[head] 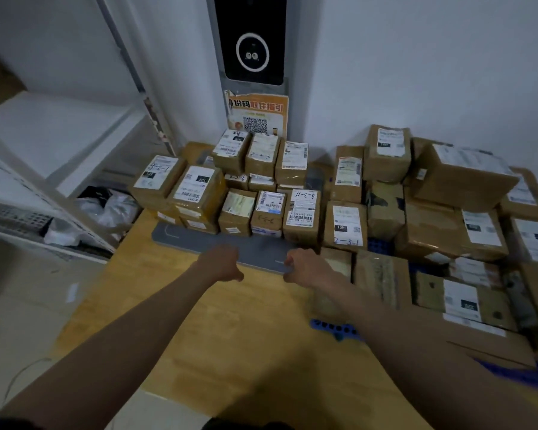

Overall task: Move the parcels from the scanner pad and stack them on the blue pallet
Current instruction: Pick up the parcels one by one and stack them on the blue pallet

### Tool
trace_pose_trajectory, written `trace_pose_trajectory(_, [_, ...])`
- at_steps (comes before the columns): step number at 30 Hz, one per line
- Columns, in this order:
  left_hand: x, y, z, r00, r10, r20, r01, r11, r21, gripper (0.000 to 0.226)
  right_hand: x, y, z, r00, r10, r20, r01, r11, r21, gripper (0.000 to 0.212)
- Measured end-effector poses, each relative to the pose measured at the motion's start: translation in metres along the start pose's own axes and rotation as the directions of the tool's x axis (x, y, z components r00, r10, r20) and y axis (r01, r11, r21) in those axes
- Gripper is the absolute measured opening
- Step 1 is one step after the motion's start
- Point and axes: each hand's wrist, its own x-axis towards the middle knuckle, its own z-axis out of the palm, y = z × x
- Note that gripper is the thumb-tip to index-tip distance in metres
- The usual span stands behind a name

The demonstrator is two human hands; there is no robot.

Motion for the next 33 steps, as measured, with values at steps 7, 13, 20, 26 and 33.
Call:
trace_pose_trajectory(7, [0.043, -0.024, 0.0, 0.998, 0.062, -0.021, -0.063, 0.994, -0.085, 0.072, 0.037, -0.01, 0.04, 0.989, 0.143, -0.042, -0.136, 0.98, 0.145, 0.053])
trace_pose_trajectory(13, [0.076, -0.029, -0.006, 0.997, 0.038, -0.074, -0.051, 0.981, -0.188, 0.072, 0.08, -0.019, 0.046, 0.988, 0.156, -0.003, -0.151, 0.959, 0.241, 0.06])
trace_pose_trajectory(20, [0.11, -0.042, -0.006, 0.995, -0.073, -0.062, 0.055, 0.966, -0.255, 0.078, 0.138, -0.046, 0.04, 0.992, 0.125, -0.003, -0.116, 0.927, 0.357, 0.051])
trace_pose_trajectory(26, [0.13, -0.049, 0.005, 0.993, -0.068, -0.101, 0.026, 0.928, -0.371, 0.069, 0.173, -0.063, 0.038, 0.991, 0.131, 0.011, -0.118, 0.845, 0.522, 0.061])
trace_pose_trajectory(33, [0.138, -0.057, 0.014, 0.977, -0.075, -0.199, -0.01, 0.919, -0.395, 0.064, 0.174, -0.064, 0.039, 0.984, 0.176, -0.021, -0.132, 0.808, 0.574, 0.05])
